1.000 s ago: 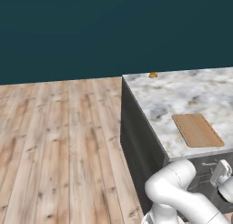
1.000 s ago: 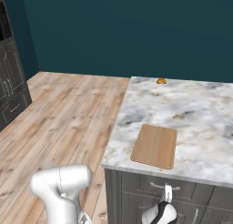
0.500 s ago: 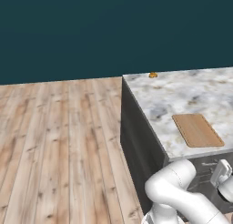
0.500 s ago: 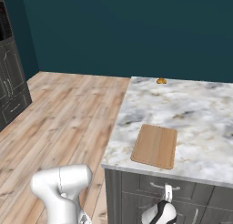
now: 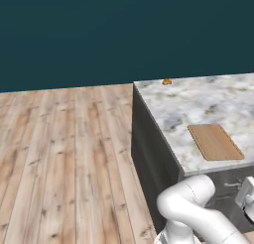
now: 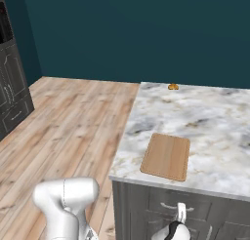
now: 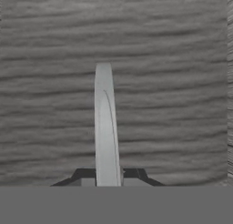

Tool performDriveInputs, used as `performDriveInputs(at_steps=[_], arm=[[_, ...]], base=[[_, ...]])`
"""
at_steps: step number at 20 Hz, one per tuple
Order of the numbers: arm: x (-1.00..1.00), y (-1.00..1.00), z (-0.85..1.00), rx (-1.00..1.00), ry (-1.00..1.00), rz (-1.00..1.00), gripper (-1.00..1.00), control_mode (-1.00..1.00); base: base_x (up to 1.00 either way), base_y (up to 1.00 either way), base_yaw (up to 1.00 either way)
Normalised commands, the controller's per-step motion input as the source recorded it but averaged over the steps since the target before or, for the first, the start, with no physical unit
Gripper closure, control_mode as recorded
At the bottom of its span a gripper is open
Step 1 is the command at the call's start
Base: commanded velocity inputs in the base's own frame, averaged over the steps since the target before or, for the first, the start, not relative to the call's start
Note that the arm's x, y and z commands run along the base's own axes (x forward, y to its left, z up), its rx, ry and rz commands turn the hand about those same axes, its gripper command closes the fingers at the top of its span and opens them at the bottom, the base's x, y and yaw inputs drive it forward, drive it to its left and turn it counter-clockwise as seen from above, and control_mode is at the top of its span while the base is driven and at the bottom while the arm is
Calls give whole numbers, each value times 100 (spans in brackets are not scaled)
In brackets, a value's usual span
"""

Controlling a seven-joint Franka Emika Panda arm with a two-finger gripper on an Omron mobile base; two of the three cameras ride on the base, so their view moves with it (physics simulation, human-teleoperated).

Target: Open the drawer on the right and place the cutting tools on the cutting board.

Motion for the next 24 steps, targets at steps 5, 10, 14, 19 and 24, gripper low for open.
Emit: performDriveInputs(at_steps=[5,10,14,19,24], arm=[[-100,-7,-1,0,-3,0,100,-100],[-100,-7,-12,0,-6,0,100,-100],[-100,-2,-17,0,-2,0,100,-100],[-99,0,-28,-1,0,0,100,-100],[-60,0,-22,-4,0,0,100,-100]], base=[[0,0,0],[0,0,0],[0,0,0],[0,0,0],[0,0,0]])
